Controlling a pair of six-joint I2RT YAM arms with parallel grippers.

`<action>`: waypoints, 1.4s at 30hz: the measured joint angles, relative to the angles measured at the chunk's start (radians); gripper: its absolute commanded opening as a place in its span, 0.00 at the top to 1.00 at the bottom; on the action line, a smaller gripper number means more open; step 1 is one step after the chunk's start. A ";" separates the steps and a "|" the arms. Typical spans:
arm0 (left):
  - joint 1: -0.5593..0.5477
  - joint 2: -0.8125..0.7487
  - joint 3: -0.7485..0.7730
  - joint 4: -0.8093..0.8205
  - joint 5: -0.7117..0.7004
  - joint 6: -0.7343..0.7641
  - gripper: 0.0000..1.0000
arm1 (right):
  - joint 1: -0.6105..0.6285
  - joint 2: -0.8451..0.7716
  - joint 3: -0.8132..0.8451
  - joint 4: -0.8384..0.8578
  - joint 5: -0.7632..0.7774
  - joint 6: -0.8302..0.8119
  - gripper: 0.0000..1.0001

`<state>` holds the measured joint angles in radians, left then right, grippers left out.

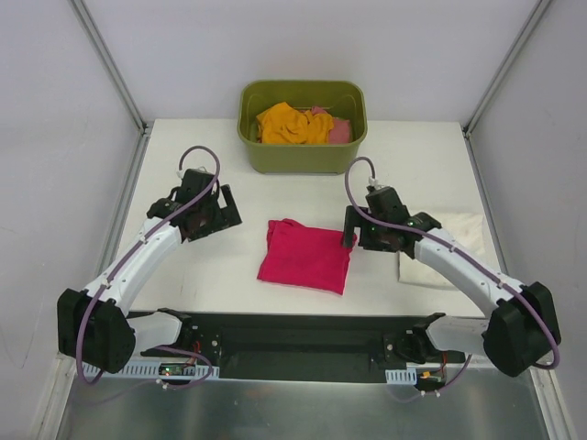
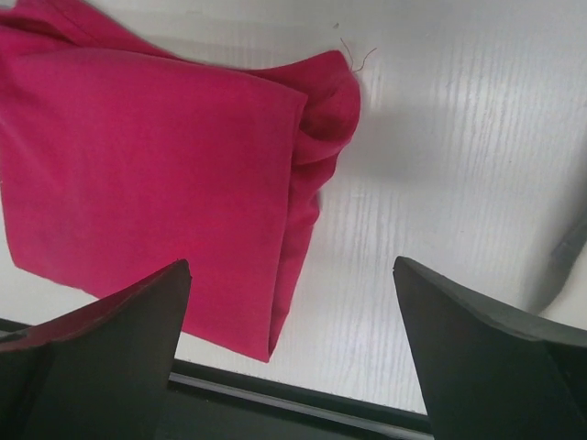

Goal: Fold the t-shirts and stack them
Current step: Put the neatly folded tshirt into the corner of the board with the right arm

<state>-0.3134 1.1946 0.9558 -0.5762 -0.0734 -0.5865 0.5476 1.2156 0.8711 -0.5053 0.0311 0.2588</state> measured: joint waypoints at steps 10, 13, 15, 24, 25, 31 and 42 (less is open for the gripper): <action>-0.001 0.000 -0.040 0.014 -0.017 -0.017 0.01 | 0.108 0.294 0.000 0.067 0.063 0.188 0.08; -0.001 0.000 -0.042 0.022 -0.017 -0.021 0.01 | 0.128 0.361 0.023 0.067 0.071 0.222 0.28; -0.001 0.000 -0.046 0.026 -0.018 -0.024 0.01 | 0.137 0.386 0.042 0.077 0.073 0.241 0.38; -0.001 -0.004 -0.055 0.039 -0.018 -0.028 0.01 | 0.170 0.438 0.085 0.084 0.092 0.258 0.99; -0.001 -0.004 -0.055 0.040 -0.018 -0.028 0.01 | 0.173 0.445 0.098 0.081 0.092 0.256 0.99; -0.001 -0.004 -0.055 0.040 -0.034 -0.028 0.01 | 0.178 0.472 0.210 -0.057 0.201 0.195 0.99; -0.001 -0.003 -0.055 0.041 -0.058 -0.027 0.01 | 0.170 0.410 0.346 -0.444 0.639 0.008 0.99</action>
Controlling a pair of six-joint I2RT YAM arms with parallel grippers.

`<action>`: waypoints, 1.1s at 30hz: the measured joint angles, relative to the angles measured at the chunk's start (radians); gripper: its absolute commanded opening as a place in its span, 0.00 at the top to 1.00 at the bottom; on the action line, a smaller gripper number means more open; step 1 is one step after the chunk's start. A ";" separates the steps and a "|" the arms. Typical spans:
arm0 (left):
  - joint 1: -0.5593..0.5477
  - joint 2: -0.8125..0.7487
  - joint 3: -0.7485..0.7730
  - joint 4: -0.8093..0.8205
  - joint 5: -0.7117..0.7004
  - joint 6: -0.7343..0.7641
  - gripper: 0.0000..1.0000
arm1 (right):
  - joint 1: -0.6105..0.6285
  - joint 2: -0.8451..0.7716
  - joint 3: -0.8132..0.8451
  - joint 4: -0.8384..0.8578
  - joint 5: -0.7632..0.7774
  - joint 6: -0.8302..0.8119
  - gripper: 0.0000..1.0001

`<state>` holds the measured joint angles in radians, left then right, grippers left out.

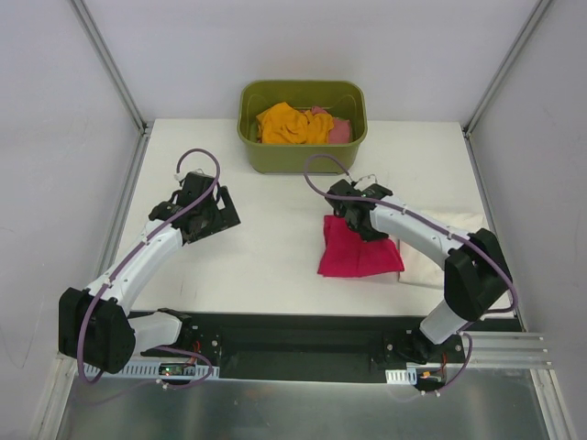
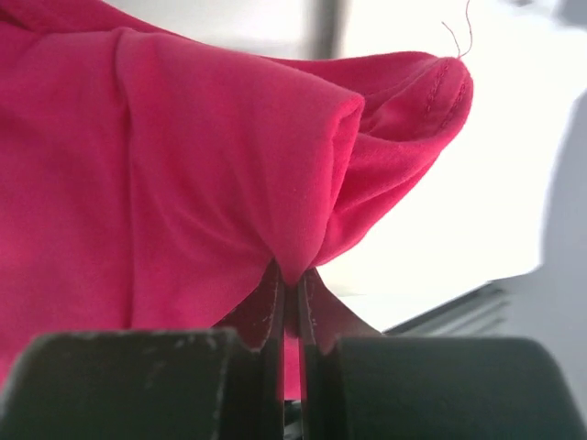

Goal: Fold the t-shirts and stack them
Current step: Put the neatly folded tshirt into the corner of the board with the right arm

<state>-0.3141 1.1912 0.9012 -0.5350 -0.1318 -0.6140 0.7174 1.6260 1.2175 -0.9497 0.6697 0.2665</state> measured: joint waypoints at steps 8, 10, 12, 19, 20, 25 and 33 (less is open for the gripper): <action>0.000 0.023 0.032 0.008 0.000 0.001 0.01 | -0.060 -0.056 0.002 -0.034 0.143 -0.227 0.99; 0.000 0.031 0.042 0.007 0.000 0.001 0.01 | -0.068 -0.074 0.002 -0.035 0.154 -0.272 0.99; 0.000 0.044 0.060 0.009 0.000 0.001 0.01 | -0.076 -0.103 0.002 -0.036 0.154 -0.317 0.99; 0.000 0.068 0.091 0.023 -0.003 0.005 0.01 | -0.130 -0.202 0.026 -0.095 0.127 -0.383 0.99; 0.000 0.071 0.095 0.023 -0.003 0.005 0.01 | -0.139 -0.215 0.034 -0.108 0.126 -0.386 0.99; 0.000 0.097 0.116 0.026 -0.003 0.006 0.01 | -0.158 -0.268 0.066 -0.160 0.114 -0.404 0.99; 0.000 0.119 0.127 0.029 -0.002 0.012 0.01 | -0.170 -0.312 0.117 -0.209 0.081 -0.415 0.99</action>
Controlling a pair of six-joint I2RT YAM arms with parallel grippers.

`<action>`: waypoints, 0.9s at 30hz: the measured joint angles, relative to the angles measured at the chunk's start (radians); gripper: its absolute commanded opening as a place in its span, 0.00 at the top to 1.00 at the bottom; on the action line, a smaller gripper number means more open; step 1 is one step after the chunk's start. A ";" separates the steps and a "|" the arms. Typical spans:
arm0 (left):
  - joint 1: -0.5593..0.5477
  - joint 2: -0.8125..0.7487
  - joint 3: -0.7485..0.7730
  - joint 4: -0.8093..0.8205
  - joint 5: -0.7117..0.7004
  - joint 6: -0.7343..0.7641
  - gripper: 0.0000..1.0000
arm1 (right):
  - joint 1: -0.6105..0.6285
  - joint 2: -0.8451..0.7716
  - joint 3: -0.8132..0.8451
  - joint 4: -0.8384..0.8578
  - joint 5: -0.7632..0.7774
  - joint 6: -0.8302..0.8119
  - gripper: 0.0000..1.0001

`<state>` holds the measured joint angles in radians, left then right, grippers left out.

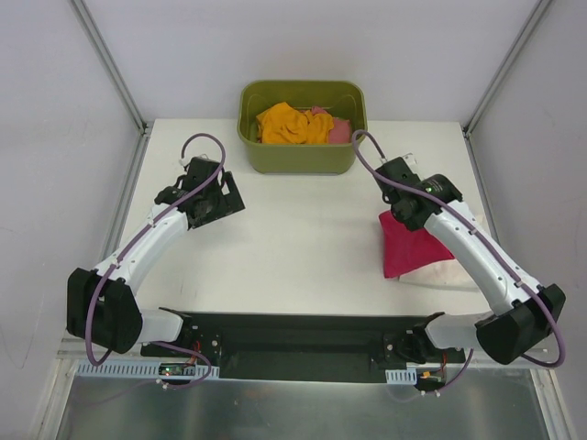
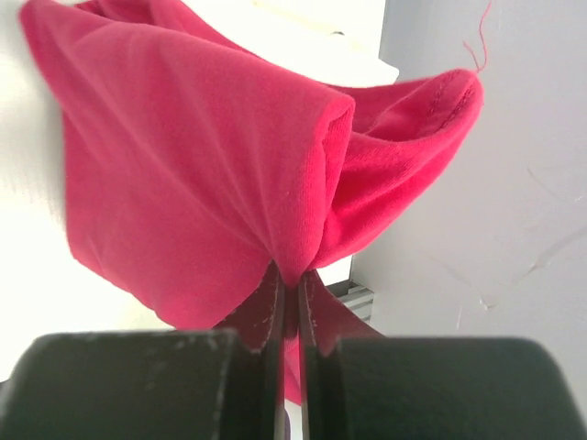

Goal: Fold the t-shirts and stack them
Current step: Put the neatly folded tshirt into the corner of the board with the right arm

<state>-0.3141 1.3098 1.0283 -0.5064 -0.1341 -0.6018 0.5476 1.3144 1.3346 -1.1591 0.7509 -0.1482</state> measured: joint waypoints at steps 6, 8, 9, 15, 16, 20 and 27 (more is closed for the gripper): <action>0.000 0.001 0.000 0.000 0.007 0.000 0.01 | 0.000 -0.029 0.047 -0.028 -0.017 -0.003 0.99; 0.000 0.005 0.000 0.000 0.013 0.000 0.00 | 0.000 -0.039 0.066 -0.039 -0.025 -0.004 0.99; 0.000 0.008 0.000 0.001 0.014 0.000 0.01 | 0.000 -0.043 0.077 -0.047 -0.029 -0.004 0.99; 0.000 0.022 0.000 0.000 0.022 0.000 0.01 | -0.009 -0.073 0.114 -0.080 -0.047 -0.011 0.99; 0.000 0.023 0.000 0.001 0.022 0.000 0.01 | -0.018 -0.078 0.114 -0.084 -0.052 -0.014 0.99; 0.000 0.026 0.000 0.001 0.022 0.000 0.01 | -0.071 -0.086 0.097 -0.086 -0.069 -0.029 0.99; 0.000 0.026 0.000 0.001 0.022 0.000 0.01 | -0.257 -0.063 -0.019 -0.044 -0.098 -0.048 0.99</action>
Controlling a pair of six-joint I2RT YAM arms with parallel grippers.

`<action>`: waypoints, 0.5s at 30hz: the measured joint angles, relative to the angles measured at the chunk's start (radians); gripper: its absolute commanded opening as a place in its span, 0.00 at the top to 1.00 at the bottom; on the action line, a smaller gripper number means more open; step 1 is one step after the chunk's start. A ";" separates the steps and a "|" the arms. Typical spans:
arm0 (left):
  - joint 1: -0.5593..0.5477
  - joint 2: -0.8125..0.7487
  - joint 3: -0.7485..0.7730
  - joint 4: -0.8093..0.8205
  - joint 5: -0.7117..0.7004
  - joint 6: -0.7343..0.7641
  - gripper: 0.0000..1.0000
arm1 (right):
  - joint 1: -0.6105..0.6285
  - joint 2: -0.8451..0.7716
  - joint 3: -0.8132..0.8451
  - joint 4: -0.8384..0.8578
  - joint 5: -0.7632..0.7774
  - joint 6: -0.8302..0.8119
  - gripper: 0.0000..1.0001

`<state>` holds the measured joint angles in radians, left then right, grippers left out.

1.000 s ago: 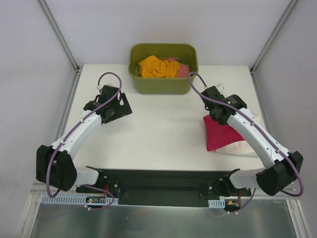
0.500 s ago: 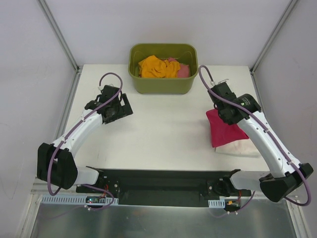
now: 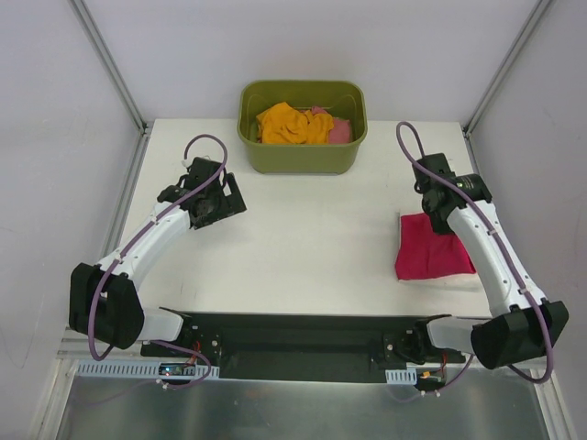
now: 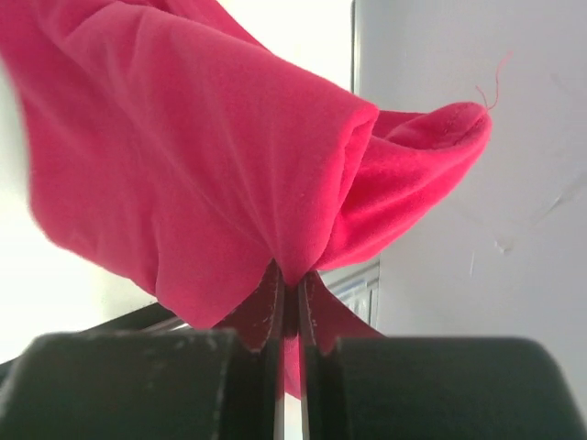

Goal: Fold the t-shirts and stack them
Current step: Put the neatly folded tshirt into the corner of the board with the right arm

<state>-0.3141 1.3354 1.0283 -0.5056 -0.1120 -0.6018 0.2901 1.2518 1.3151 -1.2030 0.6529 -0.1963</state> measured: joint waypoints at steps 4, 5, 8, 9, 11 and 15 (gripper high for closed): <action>0.000 0.002 0.000 0.000 -0.001 0.000 0.01 | -0.088 0.045 -0.040 0.050 -0.006 -0.021 0.96; 0.000 0.002 0.000 0.000 -0.001 0.000 0.01 | -0.099 0.053 -0.047 0.063 -0.006 -0.027 0.94; 0.000 0.006 0.000 0.000 -0.001 0.004 0.01 | -0.148 0.082 -0.071 0.106 -0.006 -0.046 0.94; 0.000 0.007 0.000 0.000 -0.001 0.006 0.01 | -0.162 0.091 -0.074 0.115 -0.003 -0.051 0.93; 0.000 0.008 0.000 0.000 -0.001 0.010 0.01 | -0.197 0.108 -0.087 0.146 -0.001 -0.063 0.92; 0.000 0.011 0.000 0.004 -0.001 0.014 0.01 | -0.245 0.120 -0.109 0.189 0.009 -0.079 0.90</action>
<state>-0.3141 1.3464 1.0283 -0.5018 -0.1127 -0.5877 0.0456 1.3720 1.2060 -1.0142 0.6617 -0.2752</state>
